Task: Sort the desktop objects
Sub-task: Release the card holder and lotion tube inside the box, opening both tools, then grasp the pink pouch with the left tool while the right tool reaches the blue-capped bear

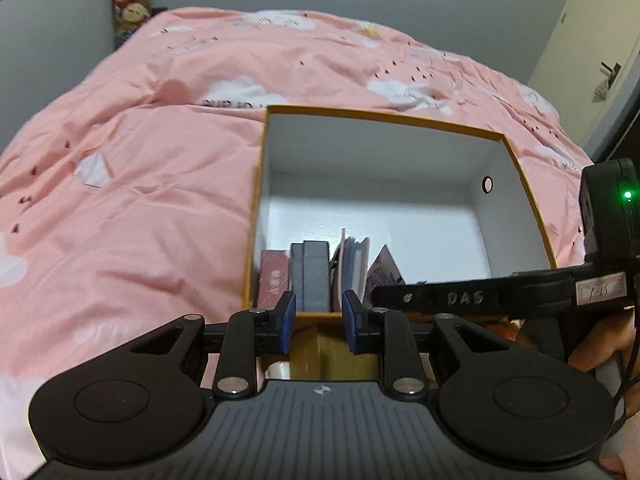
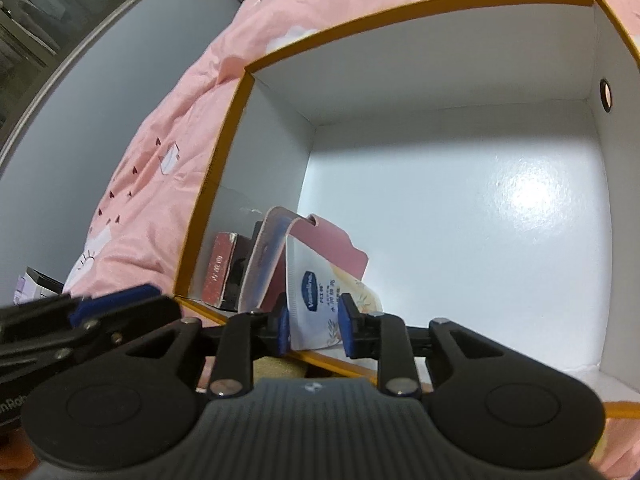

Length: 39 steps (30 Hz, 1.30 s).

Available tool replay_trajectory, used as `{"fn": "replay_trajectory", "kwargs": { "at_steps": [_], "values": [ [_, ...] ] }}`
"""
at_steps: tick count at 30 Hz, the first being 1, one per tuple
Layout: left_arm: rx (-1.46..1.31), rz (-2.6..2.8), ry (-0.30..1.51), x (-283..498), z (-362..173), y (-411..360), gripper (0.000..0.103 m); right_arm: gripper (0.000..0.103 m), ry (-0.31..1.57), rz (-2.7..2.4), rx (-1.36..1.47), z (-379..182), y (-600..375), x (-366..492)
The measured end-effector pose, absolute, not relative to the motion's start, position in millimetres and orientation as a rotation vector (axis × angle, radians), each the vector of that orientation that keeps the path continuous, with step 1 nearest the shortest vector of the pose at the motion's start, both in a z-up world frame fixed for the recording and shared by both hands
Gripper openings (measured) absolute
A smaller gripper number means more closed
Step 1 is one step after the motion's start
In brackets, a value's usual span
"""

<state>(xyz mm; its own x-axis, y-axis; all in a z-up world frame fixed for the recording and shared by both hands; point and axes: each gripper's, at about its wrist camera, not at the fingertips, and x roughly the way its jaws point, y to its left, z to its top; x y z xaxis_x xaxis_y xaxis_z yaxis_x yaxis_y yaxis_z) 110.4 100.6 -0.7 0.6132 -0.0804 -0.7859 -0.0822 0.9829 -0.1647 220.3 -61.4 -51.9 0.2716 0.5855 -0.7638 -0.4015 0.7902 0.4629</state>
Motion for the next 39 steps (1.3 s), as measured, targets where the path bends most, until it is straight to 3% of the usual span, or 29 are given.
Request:
{"fn": "replay_trajectory", "kwargs": {
  "at_steps": [11,21,23,24,27,39],
  "values": [
    [-0.076,0.029,0.865,48.4,3.5,76.7,0.030,0.036,0.806,0.756,0.093,-7.9,-94.0,159.2],
    [0.124,-0.026,0.868,13.6,-11.9,24.8,0.038,0.037,0.720,0.750,0.044,-10.5,-126.1,105.8],
    [0.176,-0.050,0.861,5.9,-14.0,13.6,0.043,0.037,0.709,0.733,0.045,-12.4,-132.0,97.6],
    [0.202,-0.062,0.858,2.3,-15.0,8.5,0.055,0.037,0.705,0.725,0.045,-12.9,-134.4,94.4],
    [0.275,-0.097,0.852,-9.1,-18.6,-4.3,0.057,0.043,0.700,0.697,0.039,-13.5,-139.4,88.0],
    [0.554,-0.075,0.917,-27.1,-52.2,-32.1,0.071,0.048,0.782,0.633,-0.023,-30.2,-139.3,71.4]
  ]
}}
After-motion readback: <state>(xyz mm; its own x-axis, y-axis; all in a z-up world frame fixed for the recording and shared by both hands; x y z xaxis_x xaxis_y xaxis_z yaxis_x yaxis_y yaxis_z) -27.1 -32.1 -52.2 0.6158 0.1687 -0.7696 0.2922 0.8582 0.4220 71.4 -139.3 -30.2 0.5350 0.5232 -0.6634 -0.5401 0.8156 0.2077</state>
